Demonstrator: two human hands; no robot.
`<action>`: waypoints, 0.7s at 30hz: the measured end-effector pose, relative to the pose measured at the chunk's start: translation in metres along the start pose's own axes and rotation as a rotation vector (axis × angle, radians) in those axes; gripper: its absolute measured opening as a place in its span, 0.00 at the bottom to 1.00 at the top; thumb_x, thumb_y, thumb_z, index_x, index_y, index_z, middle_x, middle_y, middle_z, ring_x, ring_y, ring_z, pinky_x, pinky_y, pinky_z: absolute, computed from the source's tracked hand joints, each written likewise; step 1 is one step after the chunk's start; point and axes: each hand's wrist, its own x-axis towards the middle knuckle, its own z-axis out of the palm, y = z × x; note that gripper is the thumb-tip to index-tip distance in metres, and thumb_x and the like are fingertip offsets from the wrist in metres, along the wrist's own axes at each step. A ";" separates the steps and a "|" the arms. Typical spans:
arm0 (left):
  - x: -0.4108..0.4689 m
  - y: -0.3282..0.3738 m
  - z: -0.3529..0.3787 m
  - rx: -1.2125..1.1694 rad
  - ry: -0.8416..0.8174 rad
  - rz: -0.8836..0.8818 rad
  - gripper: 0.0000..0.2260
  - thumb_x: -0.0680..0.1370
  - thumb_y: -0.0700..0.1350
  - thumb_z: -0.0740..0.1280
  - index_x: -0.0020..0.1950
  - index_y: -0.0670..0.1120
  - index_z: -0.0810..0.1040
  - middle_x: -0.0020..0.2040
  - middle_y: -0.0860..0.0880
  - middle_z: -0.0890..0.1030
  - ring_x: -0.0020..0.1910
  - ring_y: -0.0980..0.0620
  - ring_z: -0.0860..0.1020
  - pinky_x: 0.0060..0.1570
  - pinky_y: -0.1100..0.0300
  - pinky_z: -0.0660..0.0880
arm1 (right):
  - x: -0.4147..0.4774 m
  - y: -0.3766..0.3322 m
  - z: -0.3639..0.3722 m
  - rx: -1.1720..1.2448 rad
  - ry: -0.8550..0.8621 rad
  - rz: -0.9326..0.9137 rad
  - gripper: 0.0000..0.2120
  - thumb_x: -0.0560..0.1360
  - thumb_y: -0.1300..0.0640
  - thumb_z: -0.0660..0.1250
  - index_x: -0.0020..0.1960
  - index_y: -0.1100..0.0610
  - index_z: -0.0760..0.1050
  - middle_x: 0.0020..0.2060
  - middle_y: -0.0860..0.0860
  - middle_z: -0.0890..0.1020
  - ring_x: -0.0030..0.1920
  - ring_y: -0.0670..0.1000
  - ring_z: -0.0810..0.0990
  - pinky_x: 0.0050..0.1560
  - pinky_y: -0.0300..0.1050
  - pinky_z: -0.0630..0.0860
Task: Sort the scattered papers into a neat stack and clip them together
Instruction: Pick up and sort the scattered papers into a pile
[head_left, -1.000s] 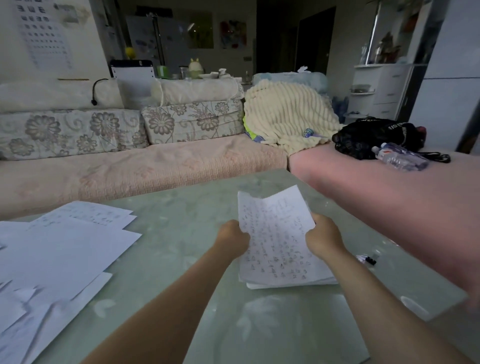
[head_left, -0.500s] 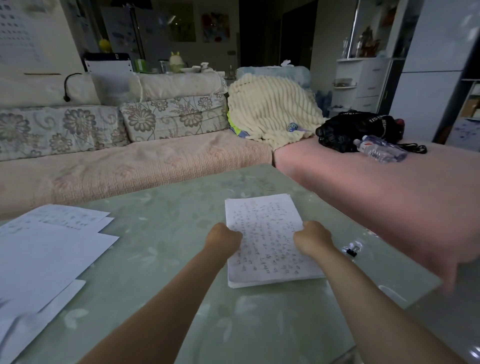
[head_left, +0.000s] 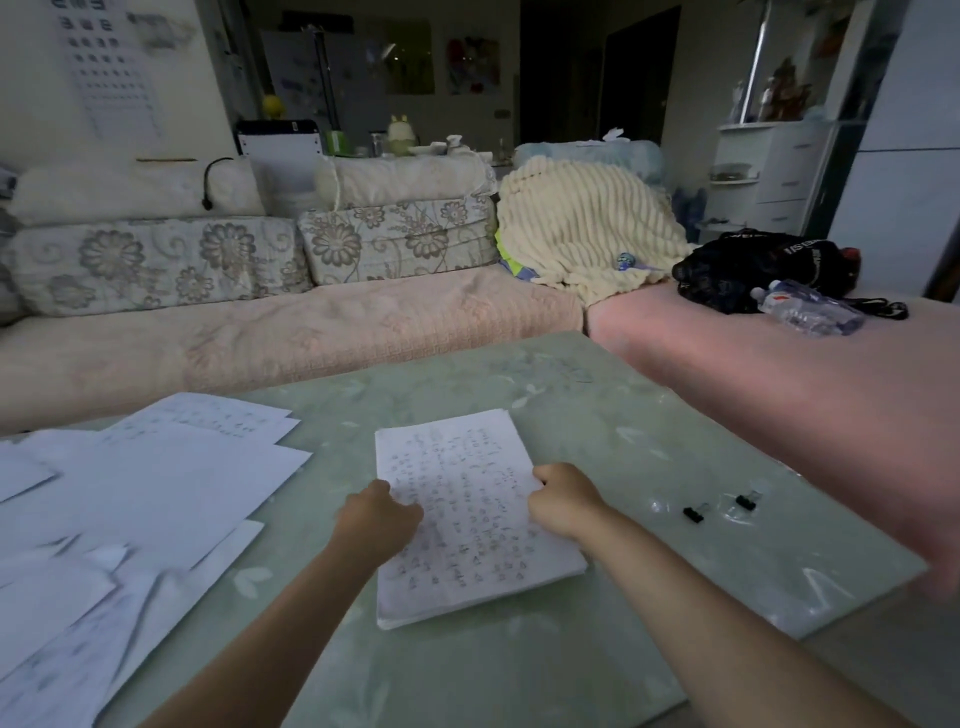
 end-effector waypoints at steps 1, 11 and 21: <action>-0.003 -0.012 -0.007 0.036 0.002 -0.009 0.26 0.76 0.54 0.64 0.72 0.45 0.68 0.68 0.42 0.72 0.65 0.42 0.72 0.65 0.53 0.70 | -0.004 -0.007 0.008 -0.034 -0.022 -0.020 0.27 0.65 0.57 0.59 0.63 0.61 0.76 0.60 0.53 0.80 0.58 0.55 0.79 0.50 0.40 0.71; -0.031 -0.073 -0.059 -0.069 0.102 0.135 0.27 0.78 0.57 0.64 0.74 0.47 0.65 0.70 0.46 0.72 0.68 0.45 0.71 0.66 0.52 0.69 | -0.052 -0.081 0.050 -0.539 0.049 -0.279 0.28 0.79 0.38 0.56 0.72 0.54 0.69 0.70 0.56 0.67 0.70 0.58 0.65 0.67 0.54 0.68; -0.067 -0.217 -0.154 0.187 0.145 0.279 0.26 0.76 0.58 0.66 0.70 0.49 0.71 0.66 0.49 0.74 0.67 0.46 0.69 0.66 0.57 0.66 | -0.112 -0.186 0.199 -0.392 -0.284 -0.686 0.24 0.76 0.43 0.67 0.70 0.49 0.72 0.68 0.50 0.70 0.70 0.50 0.69 0.70 0.45 0.66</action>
